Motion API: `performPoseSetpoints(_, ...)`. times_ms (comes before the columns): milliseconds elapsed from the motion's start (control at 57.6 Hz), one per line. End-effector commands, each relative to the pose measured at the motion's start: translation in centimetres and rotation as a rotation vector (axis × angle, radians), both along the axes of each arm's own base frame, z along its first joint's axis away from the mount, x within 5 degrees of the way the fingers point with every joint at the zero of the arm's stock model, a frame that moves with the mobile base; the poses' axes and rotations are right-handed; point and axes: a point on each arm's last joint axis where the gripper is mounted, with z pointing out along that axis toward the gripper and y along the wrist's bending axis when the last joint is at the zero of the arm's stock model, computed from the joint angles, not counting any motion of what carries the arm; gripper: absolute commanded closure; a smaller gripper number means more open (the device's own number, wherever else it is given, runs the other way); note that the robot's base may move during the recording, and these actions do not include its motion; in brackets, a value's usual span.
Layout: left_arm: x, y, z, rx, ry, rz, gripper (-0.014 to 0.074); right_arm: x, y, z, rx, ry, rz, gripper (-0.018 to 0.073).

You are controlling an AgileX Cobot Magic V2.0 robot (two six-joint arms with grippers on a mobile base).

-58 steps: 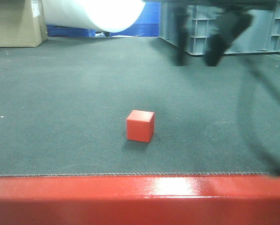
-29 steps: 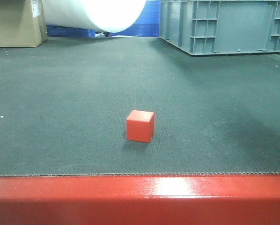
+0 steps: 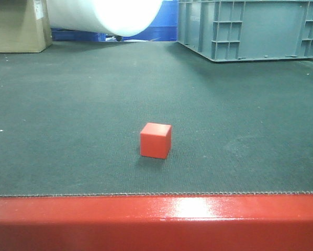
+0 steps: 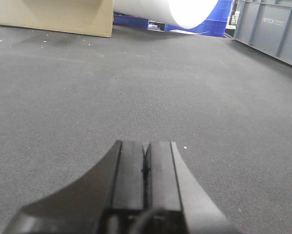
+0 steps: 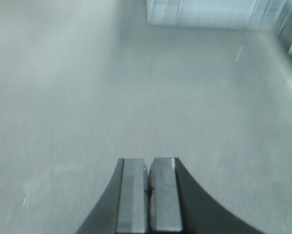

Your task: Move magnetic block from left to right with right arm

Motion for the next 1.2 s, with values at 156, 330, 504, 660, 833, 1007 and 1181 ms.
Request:
performPoseSetpoints(156, -0.1, 0.0, 0.5, -0.007, -0.084, 0.004, 0.0713, -3.8, -0.4, -0.2, 0.008, -0.298, -0.022, 0.0504)
performPoseSetpoints(330, -0.1, 0.0, 0.5, -0.007, -0.084, 0.004, 0.0713, -5.2, -0.5, -0.1, 0.012, -0.378, -0.022, 0.0504)
performPoseSetpoints(504, -0.1, 0.0, 0.5, -0.007, -0.084, 0.004, 0.0713, -5.2, -0.5, -0.1, 0.012, -0.377, -0.022, 0.0504)
performPoseSetpoints(660, -0.1, 0.0, 0.5, -0.007, -0.084, 0.004, 0.0713, -5.2, -0.5, -0.1, 0.012, -0.377, -0.022, 0.0504)
performPoseSetpoints(833, -0.1, 0.0, 0.5, -0.007, -0.084, 0.004, 0.0713, -5.2, -0.5, -0.2, 0.014, -0.378, -0.022, 0.0504)
performPoseSetpoints(1007, -0.1, 0.0, 0.5, -0.007, -0.084, 0.004, 0.0713, -5.1, -0.6, -1.0, -0.022, -0.439, -0.038, 0.0504)
performPoseSetpoints(1181, -0.1, 0.0, 0.5, -0.007, -0.084, 0.004, 0.0713, -5.6, -0.6, -3.3, 0.071, -0.436, -0.046, 0.0504)
